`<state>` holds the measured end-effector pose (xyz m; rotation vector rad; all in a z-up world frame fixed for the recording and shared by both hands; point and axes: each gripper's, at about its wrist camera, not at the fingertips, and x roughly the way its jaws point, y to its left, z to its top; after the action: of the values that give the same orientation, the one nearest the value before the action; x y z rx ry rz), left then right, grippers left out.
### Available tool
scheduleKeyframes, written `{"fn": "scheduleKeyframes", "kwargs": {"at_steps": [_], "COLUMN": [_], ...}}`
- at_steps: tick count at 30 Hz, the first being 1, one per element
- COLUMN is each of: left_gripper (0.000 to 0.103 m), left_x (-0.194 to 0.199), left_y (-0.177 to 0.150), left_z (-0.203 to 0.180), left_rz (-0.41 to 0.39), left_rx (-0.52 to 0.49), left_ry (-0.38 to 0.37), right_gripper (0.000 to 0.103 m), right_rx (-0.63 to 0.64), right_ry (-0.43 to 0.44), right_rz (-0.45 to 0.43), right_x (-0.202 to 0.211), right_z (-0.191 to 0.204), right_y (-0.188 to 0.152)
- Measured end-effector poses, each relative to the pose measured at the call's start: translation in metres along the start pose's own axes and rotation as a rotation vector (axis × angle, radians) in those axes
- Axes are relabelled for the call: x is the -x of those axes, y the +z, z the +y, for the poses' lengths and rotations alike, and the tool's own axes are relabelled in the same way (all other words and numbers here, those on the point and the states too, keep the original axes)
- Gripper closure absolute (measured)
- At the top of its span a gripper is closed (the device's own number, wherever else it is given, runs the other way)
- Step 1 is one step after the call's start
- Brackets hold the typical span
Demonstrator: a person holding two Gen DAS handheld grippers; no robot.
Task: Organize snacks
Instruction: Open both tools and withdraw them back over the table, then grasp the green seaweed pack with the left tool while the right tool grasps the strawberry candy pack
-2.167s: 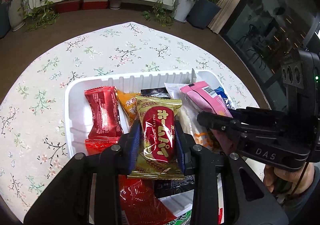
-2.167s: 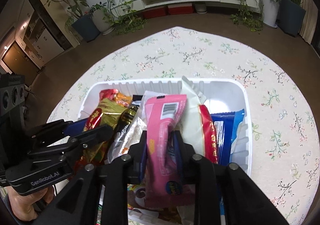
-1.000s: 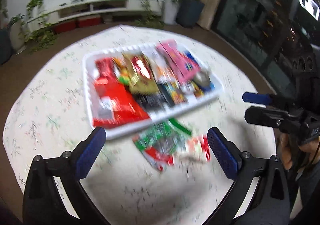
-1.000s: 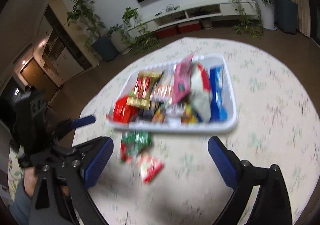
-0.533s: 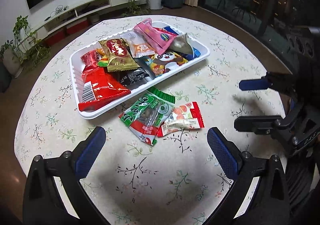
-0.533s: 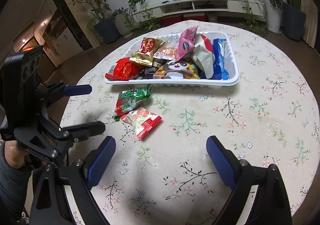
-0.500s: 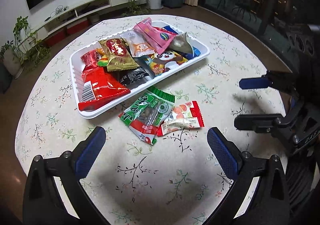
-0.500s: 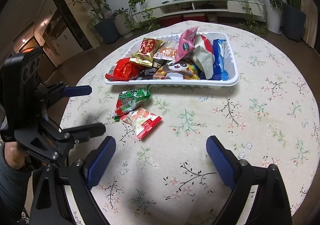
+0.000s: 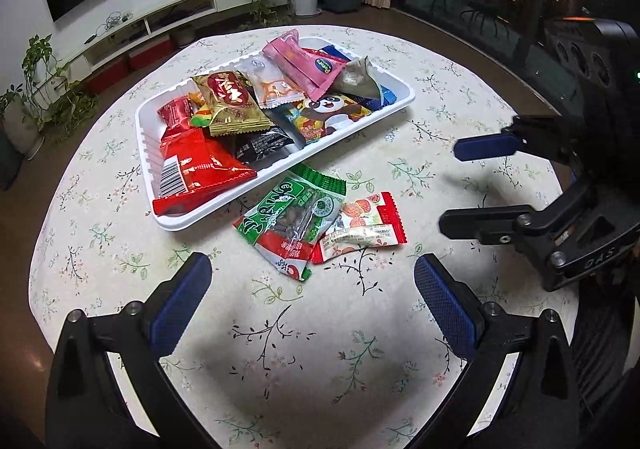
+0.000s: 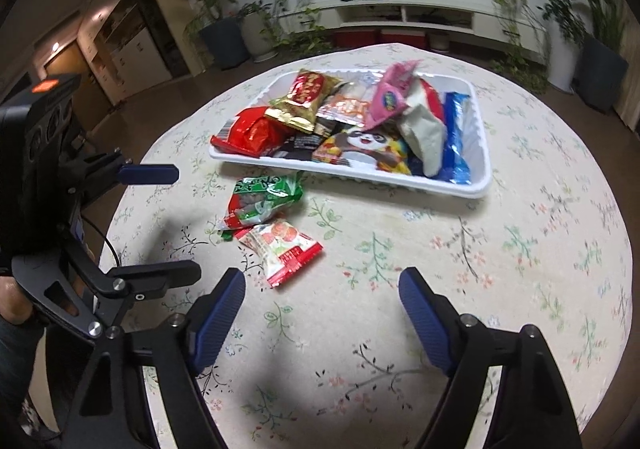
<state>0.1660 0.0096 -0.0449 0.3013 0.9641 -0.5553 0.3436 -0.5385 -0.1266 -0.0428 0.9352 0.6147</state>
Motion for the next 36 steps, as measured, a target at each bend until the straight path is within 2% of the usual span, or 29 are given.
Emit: {"fn": "scheduleKeyframes", "kwargs": {"at_steps": [17,25,31,34,36], "left_gripper": [0.0,0.0,0.0,0.0,0.001], "left_x": [0.004,0.007,0.007,0.004,0.0], "left_y": [-0.017,-0.026,-0.02,-0.014,-0.008], "left_z": [0.013,0.022,0.019,0.015,0.013], "left_rz": [0.018,0.027,0.029,0.027,0.03], "left_rx": [-0.01,-0.008,-0.054,-0.094,-0.108], "left_ry": [-0.011,-0.028,-0.081,-0.138,-0.185], "right_gripper": [0.029,0.032,0.045,0.056,0.059], "right_rx": [0.26,0.319,0.375,0.391,0.395], "right_ry": [-0.005,0.005,0.019,0.028,0.029], "right_rz": [0.118,0.172,0.205,0.214,0.223], "right_x": [-0.054,-0.071,-0.077,-0.077,-0.074], "right_z": [0.032,0.033,0.04,0.044,0.044], "right_y": [0.021,0.027,0.033,0.034,0.031]}}
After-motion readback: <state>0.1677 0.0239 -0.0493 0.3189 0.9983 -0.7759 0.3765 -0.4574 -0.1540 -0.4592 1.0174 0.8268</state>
